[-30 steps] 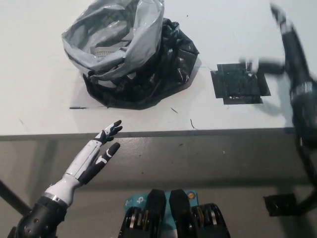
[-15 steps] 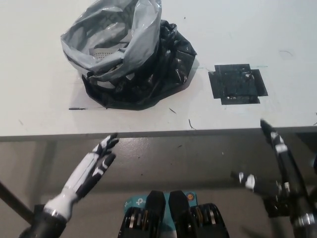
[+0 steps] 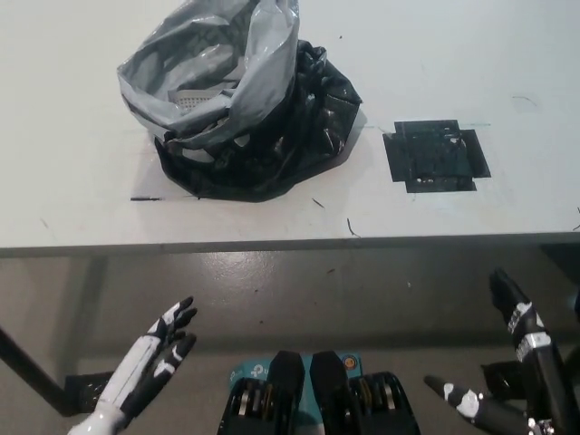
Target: Use the right hand to pick up a small rectangular container and put it into a plastic bag and lift the bag
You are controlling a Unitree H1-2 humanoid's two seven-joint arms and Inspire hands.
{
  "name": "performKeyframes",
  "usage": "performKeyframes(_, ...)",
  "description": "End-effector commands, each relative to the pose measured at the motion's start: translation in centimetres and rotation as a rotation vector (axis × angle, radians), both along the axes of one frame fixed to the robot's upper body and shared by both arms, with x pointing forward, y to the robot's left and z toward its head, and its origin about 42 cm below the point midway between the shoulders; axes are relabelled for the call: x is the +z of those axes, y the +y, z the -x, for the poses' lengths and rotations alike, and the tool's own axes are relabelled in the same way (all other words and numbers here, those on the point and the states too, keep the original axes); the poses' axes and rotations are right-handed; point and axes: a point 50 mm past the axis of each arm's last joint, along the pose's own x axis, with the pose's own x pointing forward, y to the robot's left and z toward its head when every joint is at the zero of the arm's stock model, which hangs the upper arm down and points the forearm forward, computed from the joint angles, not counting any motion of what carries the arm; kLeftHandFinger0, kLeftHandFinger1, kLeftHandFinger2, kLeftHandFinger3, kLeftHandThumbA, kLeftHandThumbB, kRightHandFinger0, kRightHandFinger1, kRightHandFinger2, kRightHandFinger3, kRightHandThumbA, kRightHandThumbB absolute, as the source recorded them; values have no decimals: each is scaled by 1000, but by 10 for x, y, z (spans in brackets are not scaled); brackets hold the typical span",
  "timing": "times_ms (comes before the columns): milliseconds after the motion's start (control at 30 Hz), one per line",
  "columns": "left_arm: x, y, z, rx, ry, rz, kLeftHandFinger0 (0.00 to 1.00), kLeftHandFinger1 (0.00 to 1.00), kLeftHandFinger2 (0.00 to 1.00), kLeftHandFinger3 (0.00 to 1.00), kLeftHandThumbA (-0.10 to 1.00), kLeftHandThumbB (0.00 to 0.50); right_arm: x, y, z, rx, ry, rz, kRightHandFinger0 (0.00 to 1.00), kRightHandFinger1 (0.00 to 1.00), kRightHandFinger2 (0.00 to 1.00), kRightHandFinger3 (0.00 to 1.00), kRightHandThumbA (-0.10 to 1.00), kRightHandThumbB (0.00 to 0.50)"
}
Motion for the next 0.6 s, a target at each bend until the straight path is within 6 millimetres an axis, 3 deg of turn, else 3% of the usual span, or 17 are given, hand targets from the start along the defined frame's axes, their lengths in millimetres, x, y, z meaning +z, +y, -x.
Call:
performKeyframes(0, 2, -2, 23, -6, -97, 68, 1000, 1000, 1000, 1000, 903, 202, -40, -17, 14, 25, -62, -60, 1000, 1000, 1000, 1000, 1000, 399)
performKeyframes(133, -5, -4, 42, 3, -70, 71, 1000, 1000, 1000, 1000, 902, 198, -65, -29, 23, 32, 35, -16, 1000, 1000, 1000, 1000, 1000, 417)
performKeyframes(367, -17, -9, 72, 0, -12, 83, 1000, 1000, 1000, 1000, 907, 225, -81, -35, 48, 75, 100, -7, 1000, 1000, 1000, 1000, 1000, 390)
performKeyframes(567, -21, -7, 89, 0, 1, 76, 1000, 1000, 1000, 1000, 896, 204, -92, -29, 64, 89, 137, -15, 1000, 1000, 1000, 1000, 1000, 390)
